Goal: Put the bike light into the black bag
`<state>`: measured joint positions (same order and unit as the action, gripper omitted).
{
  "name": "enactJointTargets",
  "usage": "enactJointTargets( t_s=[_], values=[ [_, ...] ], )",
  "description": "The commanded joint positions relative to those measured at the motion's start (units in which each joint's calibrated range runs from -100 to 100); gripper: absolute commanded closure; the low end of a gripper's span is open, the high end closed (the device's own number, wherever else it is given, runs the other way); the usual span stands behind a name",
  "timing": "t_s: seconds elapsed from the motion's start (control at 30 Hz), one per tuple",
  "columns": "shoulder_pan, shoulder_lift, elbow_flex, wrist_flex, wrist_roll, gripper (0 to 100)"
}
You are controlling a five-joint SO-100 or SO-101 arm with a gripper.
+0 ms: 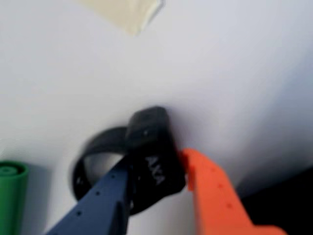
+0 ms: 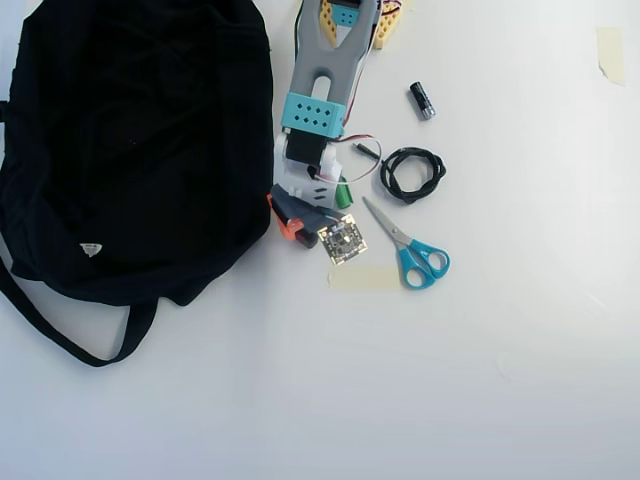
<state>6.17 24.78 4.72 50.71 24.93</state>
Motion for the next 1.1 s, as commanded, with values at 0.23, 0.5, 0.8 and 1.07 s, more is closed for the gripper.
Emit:
enactJointTargets(
  t_s=[0.23, 0.5, 0.8, 1.07],
  values=[
    [-1.6, -1.9, -2.3, 0.2, 0.2, 98],
    [-5.3, -8.3, -9.3, 8.6, -2.7, 98],
    [-9.2, -12.7, -19.0, 21.4, -15.6, 98],
    [-9.7, -18.5, -21.1, 28.1, -25.3, 98]
  ],
)
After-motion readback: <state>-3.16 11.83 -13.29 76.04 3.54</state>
